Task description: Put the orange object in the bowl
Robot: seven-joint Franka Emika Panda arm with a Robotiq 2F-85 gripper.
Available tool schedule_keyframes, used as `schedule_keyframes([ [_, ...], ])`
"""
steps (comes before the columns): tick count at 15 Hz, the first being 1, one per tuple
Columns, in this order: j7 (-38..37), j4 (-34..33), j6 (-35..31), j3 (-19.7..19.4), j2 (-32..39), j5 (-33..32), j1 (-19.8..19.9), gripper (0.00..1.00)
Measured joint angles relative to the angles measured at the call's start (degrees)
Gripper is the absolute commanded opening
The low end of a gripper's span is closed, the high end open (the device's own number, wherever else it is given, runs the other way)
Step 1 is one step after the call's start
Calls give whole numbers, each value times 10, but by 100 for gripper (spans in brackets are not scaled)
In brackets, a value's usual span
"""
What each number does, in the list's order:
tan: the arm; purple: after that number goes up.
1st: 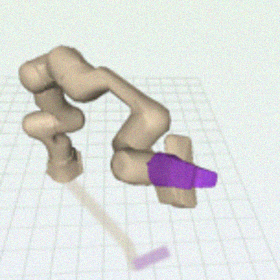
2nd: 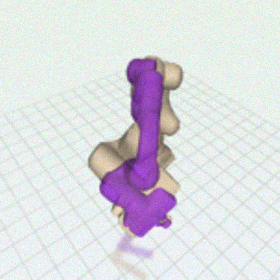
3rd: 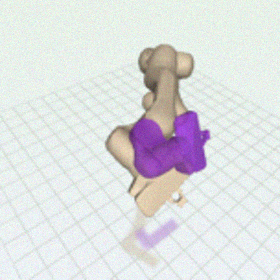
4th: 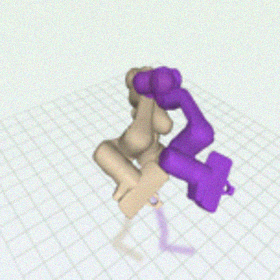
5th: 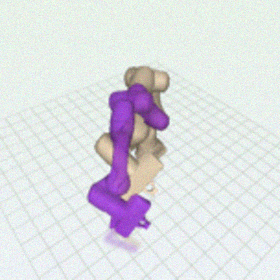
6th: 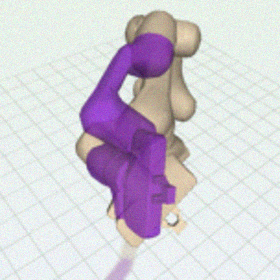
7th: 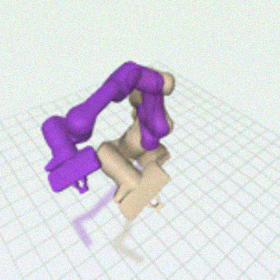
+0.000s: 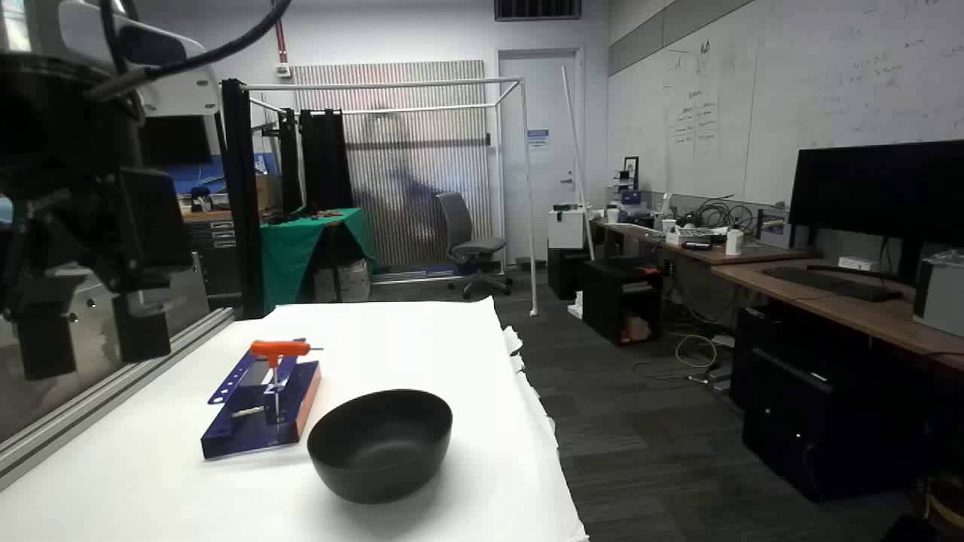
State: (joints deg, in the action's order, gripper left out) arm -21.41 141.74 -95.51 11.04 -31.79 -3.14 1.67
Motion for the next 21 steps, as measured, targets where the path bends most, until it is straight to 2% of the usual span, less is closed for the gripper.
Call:
schedule_keyframes([
  [4,0,-5,-1,-1,-1,0,0,100],
  [7,-65,-15,-24,2,25,20,0,100],
  [13,-231,-136,-135,7,188,86,-1,100],
  [17,-349,-208,-216,3,289,87,-6,100],
  [21,-460,-249,-279,-19,369,73,-23,100],
])
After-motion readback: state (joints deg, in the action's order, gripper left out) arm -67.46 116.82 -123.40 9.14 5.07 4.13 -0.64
